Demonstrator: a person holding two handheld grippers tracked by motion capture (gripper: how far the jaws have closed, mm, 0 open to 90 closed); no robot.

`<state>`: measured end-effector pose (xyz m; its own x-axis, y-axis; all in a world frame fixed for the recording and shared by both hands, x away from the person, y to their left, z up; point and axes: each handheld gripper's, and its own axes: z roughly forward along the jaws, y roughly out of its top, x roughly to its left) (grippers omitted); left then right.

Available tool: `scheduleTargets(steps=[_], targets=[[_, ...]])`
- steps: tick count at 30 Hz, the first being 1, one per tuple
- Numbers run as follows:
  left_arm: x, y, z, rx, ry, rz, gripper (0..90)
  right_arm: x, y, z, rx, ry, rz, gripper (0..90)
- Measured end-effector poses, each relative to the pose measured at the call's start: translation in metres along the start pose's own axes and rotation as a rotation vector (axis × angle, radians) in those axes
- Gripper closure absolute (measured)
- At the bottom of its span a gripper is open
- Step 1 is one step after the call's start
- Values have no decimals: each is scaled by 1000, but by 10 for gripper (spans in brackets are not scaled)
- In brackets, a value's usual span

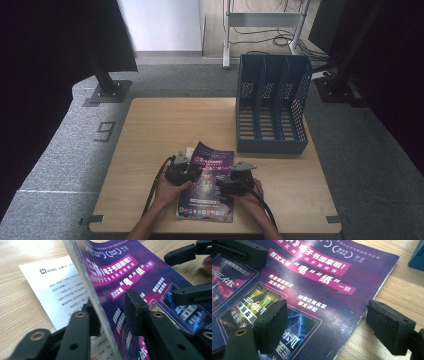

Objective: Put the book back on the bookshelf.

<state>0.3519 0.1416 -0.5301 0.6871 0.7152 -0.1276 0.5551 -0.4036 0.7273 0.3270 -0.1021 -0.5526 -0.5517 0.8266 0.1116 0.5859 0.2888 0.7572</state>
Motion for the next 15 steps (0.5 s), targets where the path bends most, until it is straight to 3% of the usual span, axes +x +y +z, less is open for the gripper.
scheduleTargets(steps=[1,3,5,9,15], targets=[[0,0,2,3,28,-9,597,0,0,0,0,2,1,178],[1,-1,4,10,32,-16,527,-1,0,0,0,3,1,178],[3,-2,6,16,21,-23,514,-2,0,0,-1,3,1,178],[5,-2,6,22,1,-36,519,-2,0,1,-3,3,2,179],[16,-3,3,22,-52,-77,595,-2,1,1,-1,5,3,181]])
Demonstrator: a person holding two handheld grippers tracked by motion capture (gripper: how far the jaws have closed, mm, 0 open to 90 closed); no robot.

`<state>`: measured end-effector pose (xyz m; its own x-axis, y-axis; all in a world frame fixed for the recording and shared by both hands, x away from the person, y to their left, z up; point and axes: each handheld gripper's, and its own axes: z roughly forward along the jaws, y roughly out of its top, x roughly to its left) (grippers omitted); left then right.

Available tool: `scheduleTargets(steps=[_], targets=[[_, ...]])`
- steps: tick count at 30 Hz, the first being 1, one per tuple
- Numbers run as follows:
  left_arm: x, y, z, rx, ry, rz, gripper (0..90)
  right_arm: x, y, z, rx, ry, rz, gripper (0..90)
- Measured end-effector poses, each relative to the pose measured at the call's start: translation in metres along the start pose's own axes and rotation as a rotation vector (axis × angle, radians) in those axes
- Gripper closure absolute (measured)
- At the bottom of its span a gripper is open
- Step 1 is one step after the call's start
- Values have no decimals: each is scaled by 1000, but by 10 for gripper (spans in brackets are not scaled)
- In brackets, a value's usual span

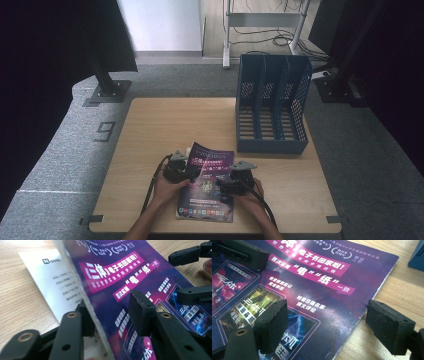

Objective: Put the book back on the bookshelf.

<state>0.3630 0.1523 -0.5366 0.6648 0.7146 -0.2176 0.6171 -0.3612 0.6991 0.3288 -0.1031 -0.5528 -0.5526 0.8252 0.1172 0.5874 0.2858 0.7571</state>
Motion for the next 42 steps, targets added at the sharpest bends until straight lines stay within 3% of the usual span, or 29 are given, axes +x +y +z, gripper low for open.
scheduleTargets(steps=[9,10,16,21,26,32,42], targets=[[-10,0,2,-24,39,51,683,0,1,1,0,-4,3,181],[-11,1,1,-27,44,58,727,0,1,1,-1,-3,6,185],[-16,2,-5,-67,35,88,862,-3,2,0,-3,-12,11,199],[-23,5,-15,-119,10,125,887,-7,2,-3,-15,-30,19,216],[-32,9,-26,-177,-22,172,890,-16,4,-9,-45,4,56,214],[-33,10,-35,-217,-42,169,890,-19,5,-12,-57,28,73,213],[-37,14,-48,-275,-85,189,890,-18,11,-9,-79,117,100,198]])
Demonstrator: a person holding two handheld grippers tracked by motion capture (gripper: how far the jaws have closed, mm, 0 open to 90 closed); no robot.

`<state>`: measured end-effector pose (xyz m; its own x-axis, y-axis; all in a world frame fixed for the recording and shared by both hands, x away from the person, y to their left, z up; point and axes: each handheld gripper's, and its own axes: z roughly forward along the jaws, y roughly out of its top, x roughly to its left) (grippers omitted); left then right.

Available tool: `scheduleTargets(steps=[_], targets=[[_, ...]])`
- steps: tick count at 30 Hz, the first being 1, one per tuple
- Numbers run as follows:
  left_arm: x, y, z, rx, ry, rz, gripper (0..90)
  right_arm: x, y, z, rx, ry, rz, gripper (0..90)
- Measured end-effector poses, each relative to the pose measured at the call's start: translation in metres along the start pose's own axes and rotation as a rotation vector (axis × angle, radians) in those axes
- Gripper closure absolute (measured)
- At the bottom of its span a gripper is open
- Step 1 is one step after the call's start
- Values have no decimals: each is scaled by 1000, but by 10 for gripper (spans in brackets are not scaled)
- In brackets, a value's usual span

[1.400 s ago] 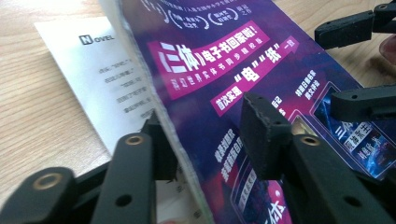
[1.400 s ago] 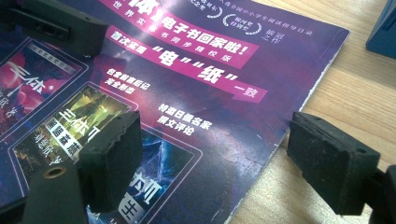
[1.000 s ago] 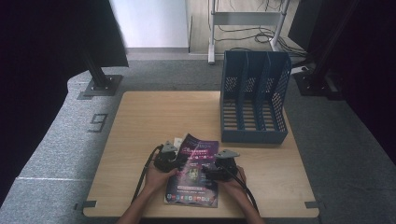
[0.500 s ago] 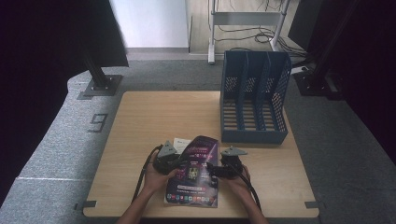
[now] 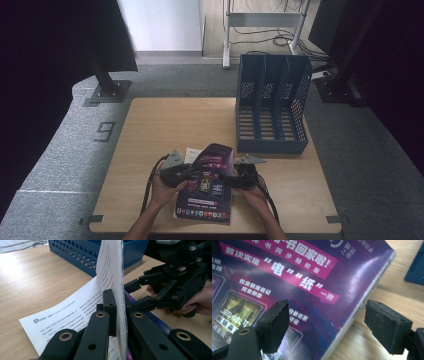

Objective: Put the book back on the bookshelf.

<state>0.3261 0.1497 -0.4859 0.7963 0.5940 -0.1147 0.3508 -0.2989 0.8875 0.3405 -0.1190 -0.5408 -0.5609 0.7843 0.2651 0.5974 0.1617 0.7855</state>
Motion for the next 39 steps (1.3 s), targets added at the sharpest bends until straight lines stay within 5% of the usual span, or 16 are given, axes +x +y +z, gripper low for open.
scheduleTargets(steps=[8,20,28,39], targets=[[0,0,0,1,-13,3,890,-6,2,7,4,37,43,189],[9,-6,2,30,-26,-29,888,-4,2,9,7,13,56,210],[24,-22,16,115,11,-82,888,2,4,8,5,-9,32,223],[25,-31,30,202,78,-54,887,5,7,13,10,-3,-4,288]])
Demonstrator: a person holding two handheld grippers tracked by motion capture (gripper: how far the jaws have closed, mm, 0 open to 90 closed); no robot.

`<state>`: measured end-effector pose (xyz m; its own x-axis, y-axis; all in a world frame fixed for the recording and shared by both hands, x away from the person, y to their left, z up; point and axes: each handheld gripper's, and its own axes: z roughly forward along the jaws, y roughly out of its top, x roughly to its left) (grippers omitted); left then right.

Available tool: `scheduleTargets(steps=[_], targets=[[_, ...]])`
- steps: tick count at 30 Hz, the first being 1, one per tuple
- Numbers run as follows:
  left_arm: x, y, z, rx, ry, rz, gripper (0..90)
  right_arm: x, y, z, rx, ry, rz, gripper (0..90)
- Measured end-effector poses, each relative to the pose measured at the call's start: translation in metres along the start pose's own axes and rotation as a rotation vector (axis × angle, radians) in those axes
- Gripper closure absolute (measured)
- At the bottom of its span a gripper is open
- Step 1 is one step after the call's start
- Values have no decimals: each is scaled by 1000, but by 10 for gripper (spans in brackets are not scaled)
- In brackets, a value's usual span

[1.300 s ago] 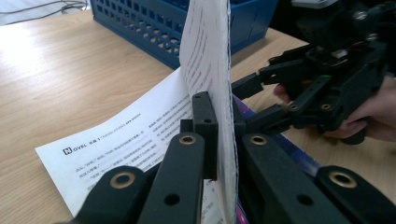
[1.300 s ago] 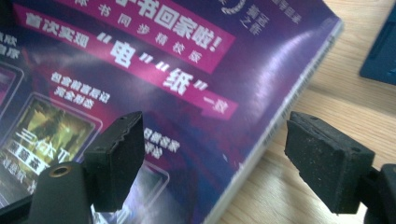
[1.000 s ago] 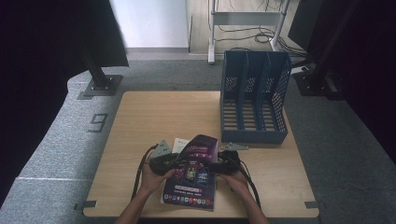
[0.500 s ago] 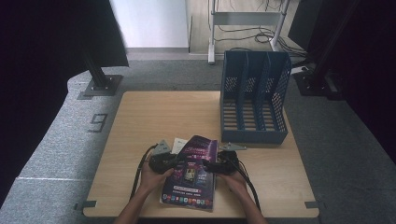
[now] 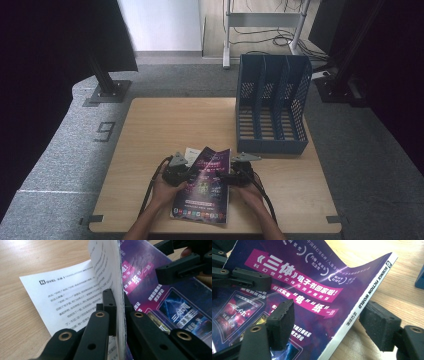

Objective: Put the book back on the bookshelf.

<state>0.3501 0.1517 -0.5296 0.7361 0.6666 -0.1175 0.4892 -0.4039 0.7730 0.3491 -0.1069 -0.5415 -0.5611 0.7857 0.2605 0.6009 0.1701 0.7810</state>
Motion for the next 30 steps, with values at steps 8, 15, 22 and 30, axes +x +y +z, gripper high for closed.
scheduleTargets(steps=[8,15,22,30], targets=[[2,-3,4,11,5,-7,887,-1,8,11,24,13,-16,325],[3,-3,5,15,11,-12,884,-2,10,22,47,20,-11,378],[5,-5,8,21,19,-15,814,-7,10,16,28,-1,27,613],[12,-6,7,31,4,-52,695,-2,12,11,8,-5,7,656]])
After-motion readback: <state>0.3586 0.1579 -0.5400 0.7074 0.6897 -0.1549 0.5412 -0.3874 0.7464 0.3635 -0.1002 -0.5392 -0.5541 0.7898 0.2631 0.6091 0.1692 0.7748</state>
